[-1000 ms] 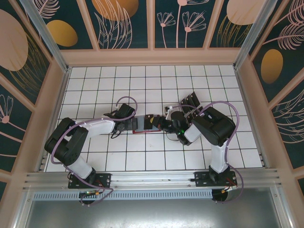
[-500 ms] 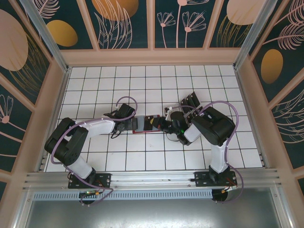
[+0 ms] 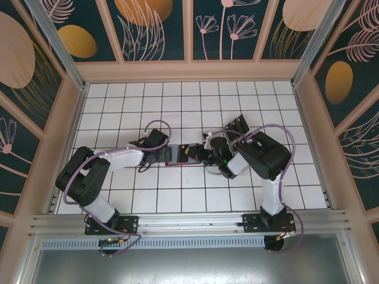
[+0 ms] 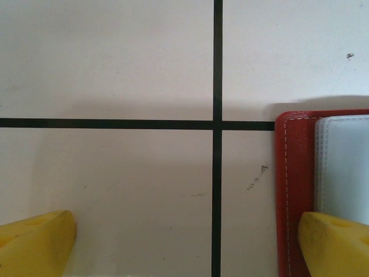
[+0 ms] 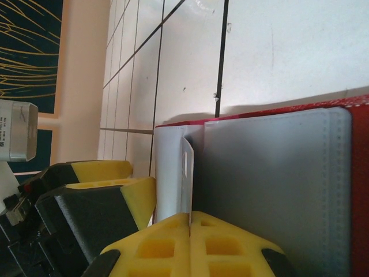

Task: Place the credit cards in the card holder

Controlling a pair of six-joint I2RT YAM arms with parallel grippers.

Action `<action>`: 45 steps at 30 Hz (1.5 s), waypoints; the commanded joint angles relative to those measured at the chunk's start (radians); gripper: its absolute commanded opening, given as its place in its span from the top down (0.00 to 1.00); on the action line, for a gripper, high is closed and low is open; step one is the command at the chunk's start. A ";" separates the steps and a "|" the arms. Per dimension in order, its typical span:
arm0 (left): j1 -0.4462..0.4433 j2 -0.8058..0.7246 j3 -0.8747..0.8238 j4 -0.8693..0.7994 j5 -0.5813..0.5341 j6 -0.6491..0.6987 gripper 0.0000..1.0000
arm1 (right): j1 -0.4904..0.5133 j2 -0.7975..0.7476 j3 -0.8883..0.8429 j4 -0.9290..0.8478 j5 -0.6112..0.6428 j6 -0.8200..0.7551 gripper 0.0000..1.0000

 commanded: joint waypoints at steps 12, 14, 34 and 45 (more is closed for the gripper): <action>-0.004 0.024 0.002 -0.019 -0.001 0.002 0.01 | 0.003 -0.017 0.124 -0.340 -0.018 -0.120 0.88; -0.004 0.022 0.001 -0.016 0.000 0.000 0.01 | 0.000 -0.046 0.145 -0.408 -0.007 -0.150 0.79; 0.047 -0.092 -0.015 -0.010 -0.011 -0.010 0.02 | 0.033 -0.124 0.373 -0.891 0.164 -0.347 0.61; 0.068 -0.125 -0.038 0.007 0.003 -0.008 0.02 | 0.064 -0.061 0.440 -0.934 0.174 -0.348 0.68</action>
